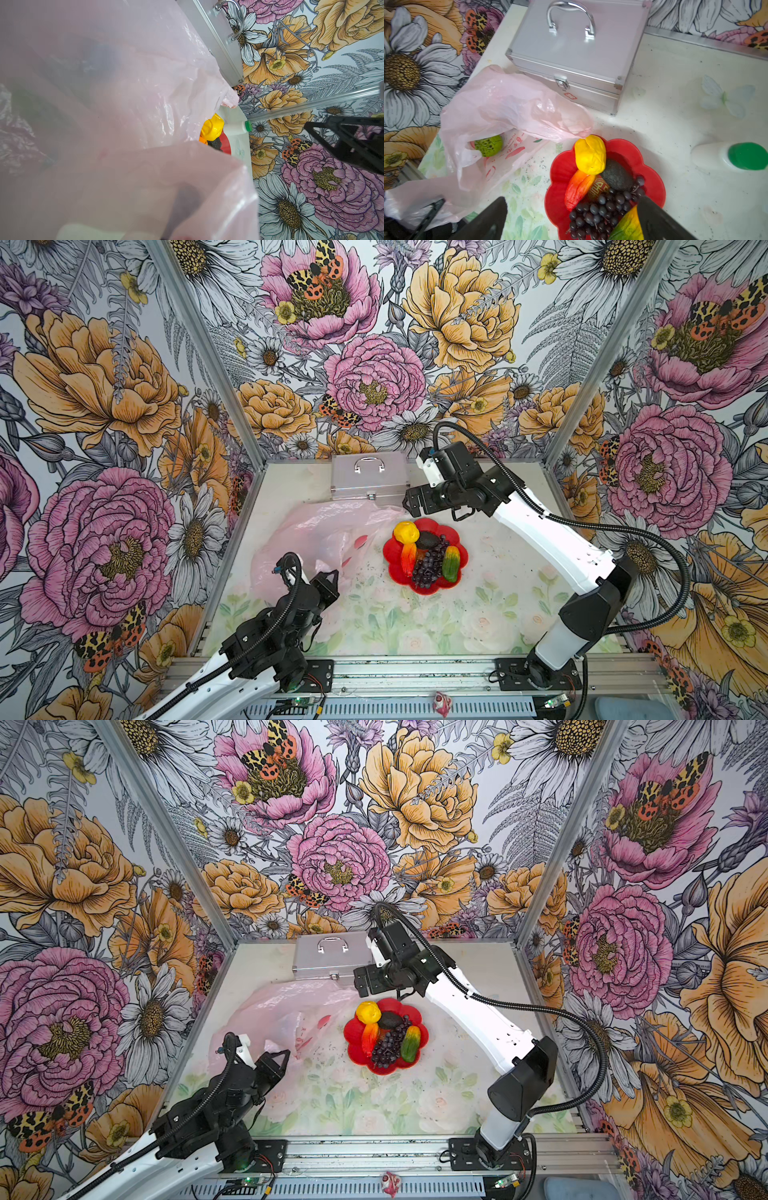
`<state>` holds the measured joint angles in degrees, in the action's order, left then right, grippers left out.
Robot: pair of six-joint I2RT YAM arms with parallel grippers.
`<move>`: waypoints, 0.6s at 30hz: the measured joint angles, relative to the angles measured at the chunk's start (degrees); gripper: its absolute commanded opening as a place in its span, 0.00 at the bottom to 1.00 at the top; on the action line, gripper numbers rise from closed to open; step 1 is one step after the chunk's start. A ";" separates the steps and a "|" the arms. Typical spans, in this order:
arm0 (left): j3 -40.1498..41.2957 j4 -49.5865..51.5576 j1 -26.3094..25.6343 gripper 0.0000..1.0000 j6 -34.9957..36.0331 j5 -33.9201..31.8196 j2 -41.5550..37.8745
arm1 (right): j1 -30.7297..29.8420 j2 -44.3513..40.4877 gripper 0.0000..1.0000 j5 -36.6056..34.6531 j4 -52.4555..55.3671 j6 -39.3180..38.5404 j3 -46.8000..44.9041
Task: Place the fruits into the plastic bag
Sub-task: Pick up the fruit from the plate.
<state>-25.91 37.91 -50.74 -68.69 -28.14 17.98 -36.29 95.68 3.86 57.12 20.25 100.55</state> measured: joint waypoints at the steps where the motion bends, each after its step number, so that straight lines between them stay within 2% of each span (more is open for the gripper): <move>1: 0.00 -0.02 0.00 0.00 0.00 0.09 0.00 | 0.52 0.02 0.97 0.24 -0.13 0.02 -2.10; 7: 0.00 0.22 0.00 0.00 0.04 0.39 0.02 | 1.81 2.01 0.96 3.28 0.39 0.22 -11.45; 18: 0.00 0.31 0.00 0.00 0.22 0.42 0.96 | 1.75 6.93 0.93 7.80 -1.38 0.17 -12.94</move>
<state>-25.91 38.22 -50.74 -68.47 -27.73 18.94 -34.54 102.61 11.66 55.75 20.43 87.61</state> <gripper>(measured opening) 0.050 0.942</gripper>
